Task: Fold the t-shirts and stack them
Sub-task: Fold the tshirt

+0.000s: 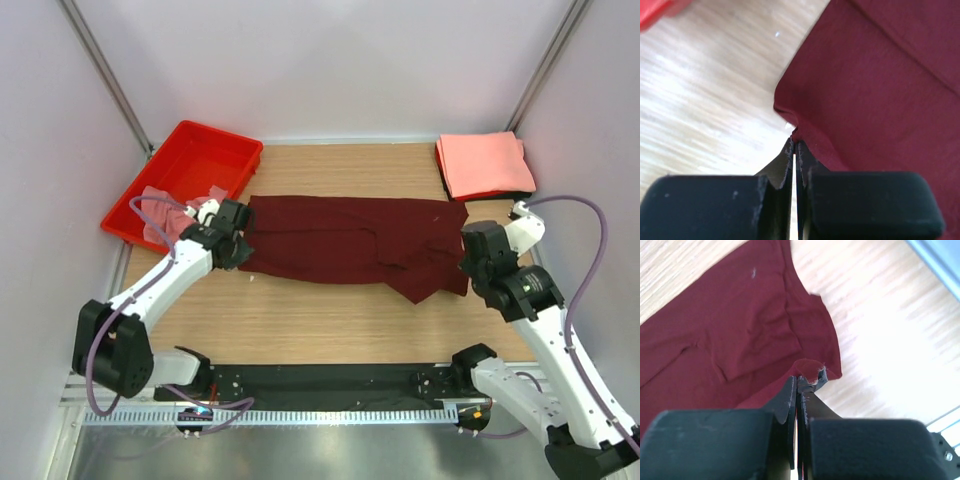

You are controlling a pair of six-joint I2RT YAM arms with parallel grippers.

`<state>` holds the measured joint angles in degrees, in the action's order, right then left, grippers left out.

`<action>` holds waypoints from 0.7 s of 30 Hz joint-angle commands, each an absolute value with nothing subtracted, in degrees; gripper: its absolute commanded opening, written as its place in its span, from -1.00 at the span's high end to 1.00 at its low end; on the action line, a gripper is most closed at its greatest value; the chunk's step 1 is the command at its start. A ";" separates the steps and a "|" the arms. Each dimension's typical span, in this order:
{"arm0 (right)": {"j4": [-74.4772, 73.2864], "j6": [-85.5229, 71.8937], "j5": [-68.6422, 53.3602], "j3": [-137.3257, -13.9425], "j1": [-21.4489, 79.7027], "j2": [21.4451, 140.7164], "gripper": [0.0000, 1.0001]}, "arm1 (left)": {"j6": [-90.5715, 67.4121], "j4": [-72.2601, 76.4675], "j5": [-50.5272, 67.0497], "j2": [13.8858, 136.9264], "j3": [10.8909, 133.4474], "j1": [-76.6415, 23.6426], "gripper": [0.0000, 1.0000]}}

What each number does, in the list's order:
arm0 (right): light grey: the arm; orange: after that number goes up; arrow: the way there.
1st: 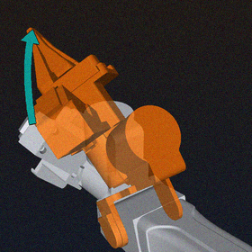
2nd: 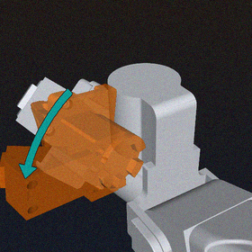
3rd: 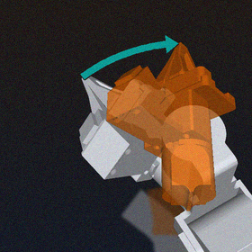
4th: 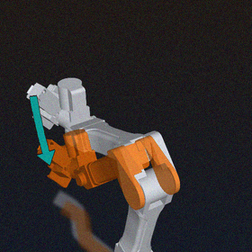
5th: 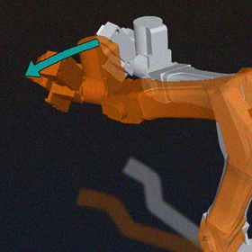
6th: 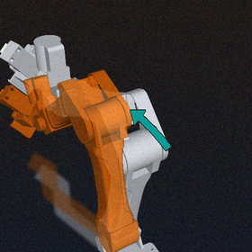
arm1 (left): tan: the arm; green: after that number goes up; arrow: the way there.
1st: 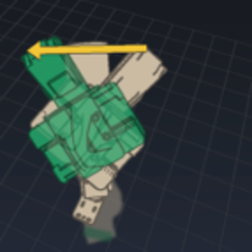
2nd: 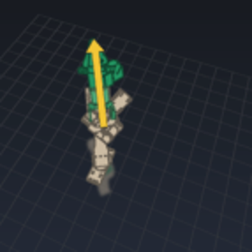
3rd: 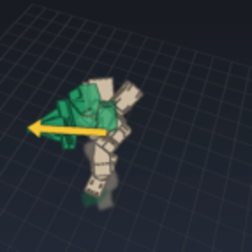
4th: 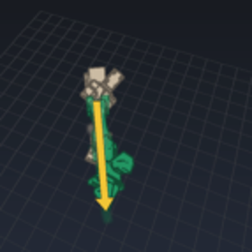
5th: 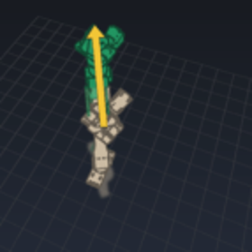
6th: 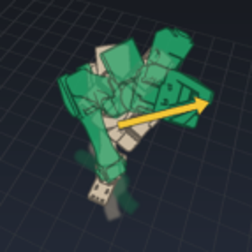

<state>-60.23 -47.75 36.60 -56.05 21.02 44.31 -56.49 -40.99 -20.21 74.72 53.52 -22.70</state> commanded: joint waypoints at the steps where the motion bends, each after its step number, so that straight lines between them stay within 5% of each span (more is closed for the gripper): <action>1: -52.74 -40.79 40.26 -59.23 20.13 48.85 0.98 | -53.97 -39.11 -24.70 78.47 58.18 -21.80 0.99; 21: -36.65 -28.04 29.98 -61.88 10.28 64.50 0.98 | -51.51 -37.09 -25.49 96.59 70.66 -17.93 0.99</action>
